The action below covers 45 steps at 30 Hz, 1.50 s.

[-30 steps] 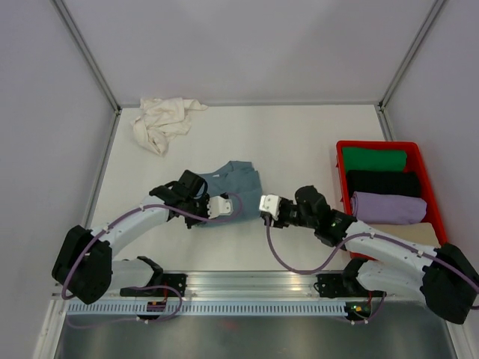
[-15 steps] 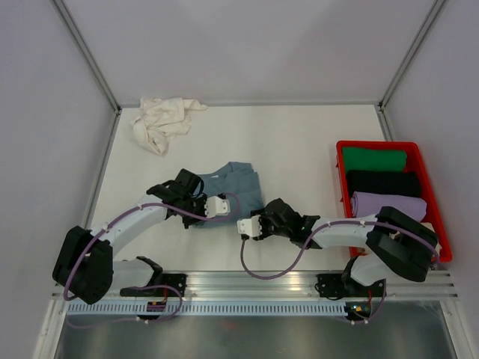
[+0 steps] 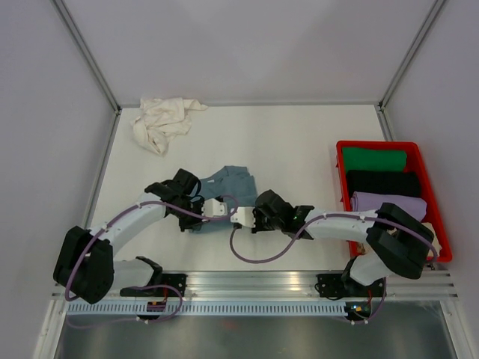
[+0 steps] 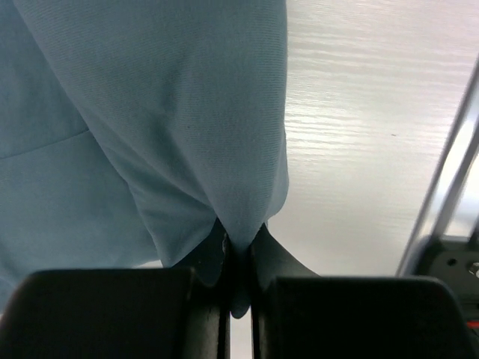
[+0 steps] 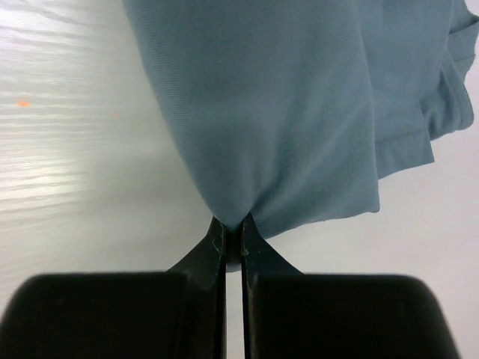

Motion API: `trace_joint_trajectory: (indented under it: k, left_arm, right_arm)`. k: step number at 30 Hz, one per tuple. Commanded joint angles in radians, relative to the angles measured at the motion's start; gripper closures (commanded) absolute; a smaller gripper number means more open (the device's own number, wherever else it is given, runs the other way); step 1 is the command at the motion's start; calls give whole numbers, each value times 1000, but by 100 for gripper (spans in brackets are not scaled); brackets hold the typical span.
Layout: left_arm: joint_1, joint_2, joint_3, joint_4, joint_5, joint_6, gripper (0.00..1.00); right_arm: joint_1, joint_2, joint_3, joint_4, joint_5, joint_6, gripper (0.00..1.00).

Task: Roll the t-shirts
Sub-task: Roll the tshirt

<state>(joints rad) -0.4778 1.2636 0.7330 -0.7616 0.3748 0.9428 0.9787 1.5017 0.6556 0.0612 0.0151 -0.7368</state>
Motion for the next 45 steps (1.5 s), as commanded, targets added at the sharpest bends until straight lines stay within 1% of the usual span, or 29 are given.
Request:
trace_joint_trajectory:
  k: [1, 2, 3, 6, 7, 10, 13, 14, 16, 17, 18, 19, 20, 21, 22, 23, 24, 25, 26, 28, 29, 30, 33, 37, 38, 39, 40, 43, 45]
  left_arm:
    - [7, -35, 52, -165, 130, 73, 95]
    - [10, -49, 57, -195, 147, 89, 95]
    - [13, -56, 62, -240, 171, 96, 95]
    - [19, -76, 68, -298, 200, 113, 95]
    - [21, -76, 72, -345, 211, 134, 95]
    - [30, -67, 92, -416, 262, 169, 94]
    - [56, -49, 108, -407, 268, 185, 93]
    - [68, -40, 112, -407, 272, 186, 92]
    - [109, 2, 134, -410, 308, 201, 92]
    - [125, 23, 143, -410, 318, 206, 92]
    - [158, 43, 155, -409, 335, 212, 91]
    - [174, 96, 161, -403, 340, 211, 92]
    - [188, 123, 175, -377, 340, 200, 91]
    - [202, 147, 181, -367, 346, 189, 92]
    - [226, 199, 192, -364, 355, 179, 92]
    - [238, 220, 200, -360, 366, 175, 92]
    - [258, 241, 218, -357, 387, 172, 92]
    - [265, 258, 226, -357, 397, 171, 92]
    - [268, 288, 238, -357, 403, 169, 92]
    - [271, 307, 243, -352, 412, 172, 92]
    - [271, 319, 244, -352, 417, 175, 92]
    - [271, 319, 244, -351, 421, 177, 92]
    - [271, 306, 241, -351, 426, 186, 92]
    - [271, 289, 238, -352, 405, 197, 92]
    - [271, 289, 236, -352, 398, 197, 92]
    - [272, 287, 235, -355, 397, 206, 92]
    - [272, 286, 233, -357, 394, 209, 92]
    - [272, 283, 226, -357, 386, 215, 92]
    - [275, 280, 224, -357, 380, 217, 92]
  right_arm:
    - [0, -90, 104, -309, -180, 195, 100]
    - [0, -100, 133, -351, -208, 220, 100]
    - [2, -116, 142, -412, -271, 275, 100]
    - [2, -139, 164, -478, -377, 371, 100]
    - [2, -141, 165, -485, -436, 396, 100]
    - [2, -141, 167, -505, -522, 431, 100]
    - [-12, -129, 182, -538, -566, 418, 100]
    - [-24, -118, 187, -540, -587, 422, 100]
    - [-95, -110, 193, -525, -639, 442, 100]
    - [-124, -104, 191, -491, -697, 461, 100]
    - [-183, -104, 187, -460, -702, 474, 100]
    - [-208, -107, 170, -428, -686, 490, 100]
    - [-228, -113, 161, -363, -625, 517, 99]
    - [-247, -116, 153, -335, -591, 527, 90]
    - [-252, -116, 145, -310, -563, 536, 84]
    - [-252, -116, 145, -281, -546, 543, 81]
    - [-252, -113, 147, -276, -531, 551, 73]
    - [-252, -112, 153, -273, -524, 554, 69]
    - [-252, -110, 154, -268, -517, 557, 63]
    - [-252, -119, 153, -267, -500, 553, 41]
    - [-252, -127, 150, -267, -492, 548, 25]
    - [-252, -133, 147, -265, -469, 541, 2]
    - [-252, -190, 121, -236, -413, 533, 2]
    - [-252, -338, 58, -115, -351, 525, 2]
    - [-252, -363, 43, -41, -351, 527, 2]
    - [-252, -382, 6, -3, -356, 525, 2]
    - [-250, -412, -13, 61, -397, 498, 2]
    - [-252, -416, -82, 156, -454, 456, 2]
    - [-253, -362, -58, 138, -522, 433, 2]
